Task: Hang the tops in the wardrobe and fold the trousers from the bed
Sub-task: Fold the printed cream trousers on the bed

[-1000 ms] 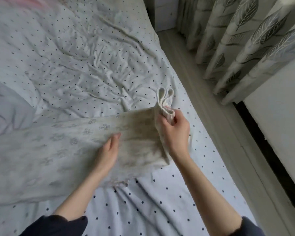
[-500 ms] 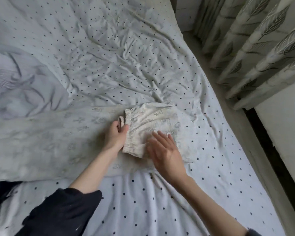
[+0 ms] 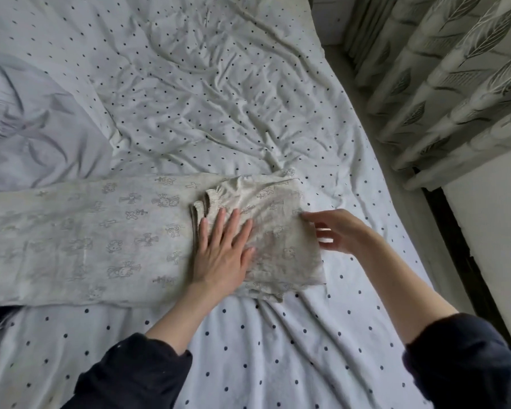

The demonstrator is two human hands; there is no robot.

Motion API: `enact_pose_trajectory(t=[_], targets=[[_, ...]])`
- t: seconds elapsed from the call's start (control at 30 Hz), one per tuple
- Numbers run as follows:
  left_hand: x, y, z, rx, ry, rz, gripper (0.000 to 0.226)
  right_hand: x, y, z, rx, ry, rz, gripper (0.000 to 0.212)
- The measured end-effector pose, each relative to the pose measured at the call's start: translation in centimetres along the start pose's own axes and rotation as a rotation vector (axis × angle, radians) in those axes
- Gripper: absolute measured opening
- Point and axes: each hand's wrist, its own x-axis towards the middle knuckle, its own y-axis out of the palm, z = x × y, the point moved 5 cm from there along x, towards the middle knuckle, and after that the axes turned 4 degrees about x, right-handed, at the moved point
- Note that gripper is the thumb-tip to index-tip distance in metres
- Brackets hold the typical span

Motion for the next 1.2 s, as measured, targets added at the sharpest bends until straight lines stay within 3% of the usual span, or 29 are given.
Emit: enact_pose_trajectory(t=[0.1, 0.2, 0.33, 0.43, 0.53, 0.67, 0.77, 0.83, 0.9, 1.0, 1.07, 1.2], targets=[[-0.3, -0.2, 0.3, -0.106, -0.002, 0.009, 0.053, -0.8, 0.7, 0.6, -0.012, -0.03, -0.034, 0.01], [-1.1, -1.3, 0.8, -0.364, 0.004, 0.001, 0.054, -2.4, 1.6, 2.0, -0.026, -0.163, -0.09, 0.029], [-3.3, -2.3, 2.1, -0.712, -0.03, 0.06, 0.056, -6.8, 3.6, 4.5, -0.117, -0.323, -0.179, 0.007], [-5.2, -3.0, 3.4, -0.923, -0.046, 0.131, 0.055, -9.9, 6.4, 6.3, -0.228, -0.441, -0.242, 0.024], [-7.2, -4.9, 6.2, -1.326, -0.145, 0.058, 0.045, -13.2, 10.8, 8.1, -0.405, -0.561, -0.29, 0.019], [-10.4, -5.8, 12.7, -1.72, -0.367, 0.007, 0.045, -16.4, 20.0, 8.8, -0.545, -0.686, -0.292, 0.017], [-12.8, -5.2, 17.6, -1.967, -0.487, -0.045, 0.033, -17.1, 27.2, 8.2, -0.691, -0.724, -0.339, 0.019], [-14.5, -4.1, 20.9, -2.038, -0.559, -0.065, 0.037, -16.4, 32.2, 6.9, -0.74, -0.686, -0.282, 0.018], [-15.6, -2.5, 23.6, -2.077, -0.591, -0.091, 0.045, -14.9, 36.2, 5.2, -0.727, -0.653, -0.117, 0.021], [-16.6, -0.4, 26.5, -2.002, -0.565, -0.031, 0.058, -13.7, 38.8, 3.0, -0.684, -0.664, 0.013, 0.019], [-16.7, 0.6, 27.1, -1.905, -0.531, 0.014, 0.059, -13.4, 37.6, 2.1, -0.601, -0.723, -0.066, 0.021], [-15.5, 0.8, 26.3, -1.576, -0.46, -0.089, 0.05, -12.7, 30.3, 0.5, -0.55, -0.687, -0.475, 0.026]])
